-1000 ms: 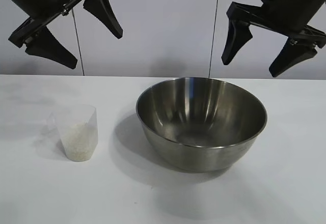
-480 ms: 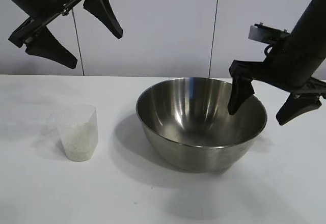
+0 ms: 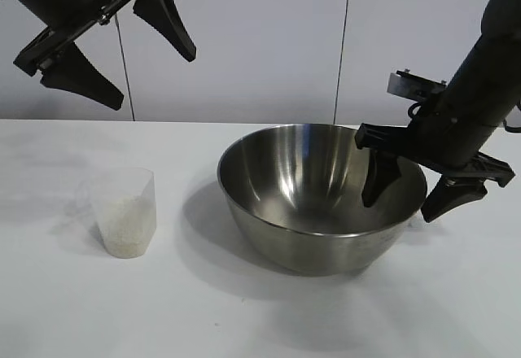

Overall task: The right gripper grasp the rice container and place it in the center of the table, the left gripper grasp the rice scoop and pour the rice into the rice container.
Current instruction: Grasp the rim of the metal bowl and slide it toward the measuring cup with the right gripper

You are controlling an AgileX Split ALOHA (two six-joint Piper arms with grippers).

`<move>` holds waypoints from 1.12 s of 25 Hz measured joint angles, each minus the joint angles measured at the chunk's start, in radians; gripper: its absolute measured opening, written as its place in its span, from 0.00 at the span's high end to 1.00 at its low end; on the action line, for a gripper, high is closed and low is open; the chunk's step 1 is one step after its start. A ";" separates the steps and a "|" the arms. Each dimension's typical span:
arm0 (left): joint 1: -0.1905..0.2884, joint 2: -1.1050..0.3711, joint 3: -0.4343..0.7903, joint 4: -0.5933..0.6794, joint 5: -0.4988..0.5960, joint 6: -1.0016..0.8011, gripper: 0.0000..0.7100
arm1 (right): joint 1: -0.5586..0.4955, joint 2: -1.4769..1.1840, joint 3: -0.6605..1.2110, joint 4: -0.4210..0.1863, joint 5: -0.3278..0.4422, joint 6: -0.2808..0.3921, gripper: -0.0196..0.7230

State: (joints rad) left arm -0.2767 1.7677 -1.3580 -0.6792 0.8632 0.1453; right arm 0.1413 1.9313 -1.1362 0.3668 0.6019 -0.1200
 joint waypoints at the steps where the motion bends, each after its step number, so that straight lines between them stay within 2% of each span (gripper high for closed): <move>1: 0.000 0.000 0.000 0.000 0.000 0.000 0.04 | 0.000 0.000 0.000 0.004 0.000 0.000 0.82; 3: 0.000 0.000 0.000 0.000 0.000 0.000 0.04 | 0.000 0.000 0.000 0.016 0.000 0.000 0.92; 6: 0.000 0.000 0.000 0.000 0.000 0.000 0.04 | 0.000 0.000 0.000 0.028 0.005 -0.004 0.95; 11: 0.000 0.000 0.000 0.000 -0.001 0.000 0.04 | 0.000 -0.005 0.002 0.074 0.041 -0.053 0.96; 14: 0.000 0.000 0.000 0.000 -0.004 0.000 0.04 | 0.000 -0.029 0.001 0.095 0.048 -0.061 0.96; 20: 0.000 0.000 0.000 0.000 -0.004 0.000 0.04 | 0.014 -0.063 -0.047 0.097 0.086 -0.064 0.96; 26: 0.000 0.000 0.000 0.000 -0.004 0.000 0.04 | 0.087 -0.055 -0.053 0.089 0.065 -0.064 0.96; 28: 0.000 0.000 0.000 0.000 -0.004 0.000 0.04 | 0.102 -0.039 -0.053 0.069 0.053 -0.047 0.96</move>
State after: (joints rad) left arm -0.2767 1.7677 -1.3580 -0.6792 0.8596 0.1453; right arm 0.2437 1.8923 -1.1892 0.4361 0.6552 -0.1671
